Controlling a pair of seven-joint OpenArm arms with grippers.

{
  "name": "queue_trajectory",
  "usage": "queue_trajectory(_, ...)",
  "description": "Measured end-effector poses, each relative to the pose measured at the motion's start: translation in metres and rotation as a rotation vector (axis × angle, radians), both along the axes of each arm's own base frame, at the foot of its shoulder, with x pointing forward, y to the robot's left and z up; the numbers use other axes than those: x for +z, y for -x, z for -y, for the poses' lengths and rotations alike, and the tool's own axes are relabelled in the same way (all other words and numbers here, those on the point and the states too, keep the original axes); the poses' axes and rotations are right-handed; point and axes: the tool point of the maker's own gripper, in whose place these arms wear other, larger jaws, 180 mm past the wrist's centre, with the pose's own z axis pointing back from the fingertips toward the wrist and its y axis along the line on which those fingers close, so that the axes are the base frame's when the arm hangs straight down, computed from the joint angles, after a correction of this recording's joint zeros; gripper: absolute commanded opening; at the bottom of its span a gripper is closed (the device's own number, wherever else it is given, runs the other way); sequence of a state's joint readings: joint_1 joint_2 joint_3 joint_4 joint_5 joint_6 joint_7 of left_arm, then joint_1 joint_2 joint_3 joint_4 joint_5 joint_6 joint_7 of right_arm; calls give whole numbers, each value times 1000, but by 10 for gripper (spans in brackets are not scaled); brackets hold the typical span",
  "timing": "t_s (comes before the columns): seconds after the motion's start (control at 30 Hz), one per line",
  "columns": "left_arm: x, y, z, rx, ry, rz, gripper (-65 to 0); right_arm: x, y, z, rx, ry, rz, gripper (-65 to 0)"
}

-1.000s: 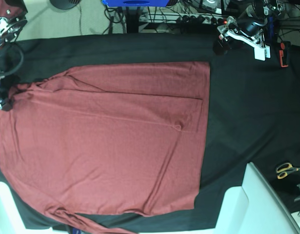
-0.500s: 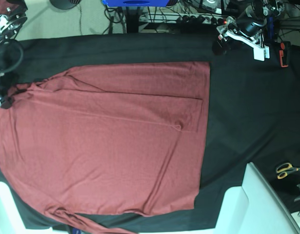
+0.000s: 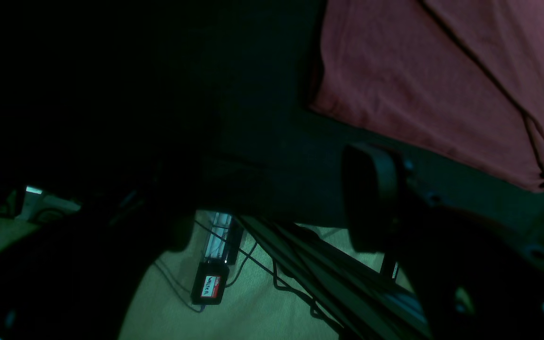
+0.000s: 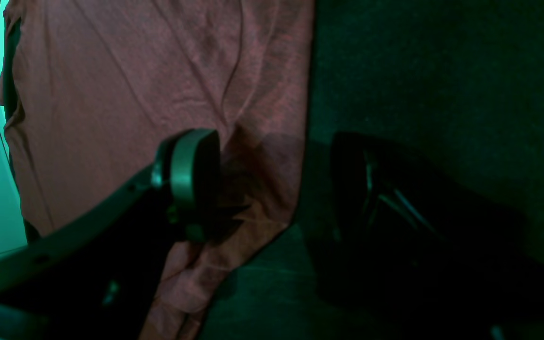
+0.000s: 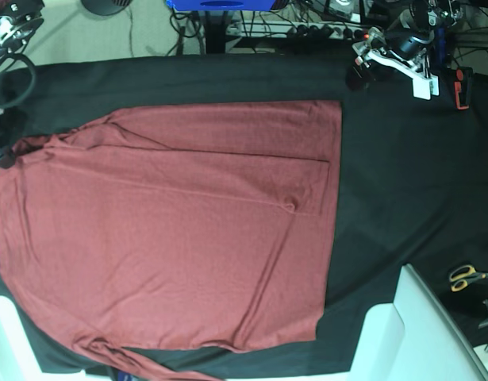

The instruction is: Fold the T-shirt properly

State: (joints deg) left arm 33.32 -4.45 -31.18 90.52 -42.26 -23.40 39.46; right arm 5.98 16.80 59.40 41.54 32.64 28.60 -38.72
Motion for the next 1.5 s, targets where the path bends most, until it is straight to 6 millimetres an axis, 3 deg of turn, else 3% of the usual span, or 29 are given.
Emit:
queue_trajectory(0.57,0,0,0,0,0,0,-193,-1,-25,-25,54,-10,24,-299)
queue_trajectory(0.67,0,0,0,0,-1,0,-193,-2,-23,-22,40,0,21,-390)
queue_trajectory(0.83,0,0,0,-1,-1,0,-188,-8,-17,-26,48,-3,-8,-641)
queue_trajectory(0.87,0,0,0,0,-1,0,-183,-9,-18,-27,50,-5,-8,-650)
queue_trajectory(0.97,0,-1,1,-2,1,3,-163,-9,-17,-29,54,-10,-11,-642)
queue_trajectory(1.13,8,-15,8,49,89,65,-33,-9,-17,-29,53,-10,-11,-644)
queue_trajectory(1.33,-2,-14,16,67,148,48,-33,-9,-17,-29,54,-10,-11,-644)
queue_trajectory(1.5,-11,-35,37,47,210,68,-33,-9,-17,-29,55,-11,-12,-644)
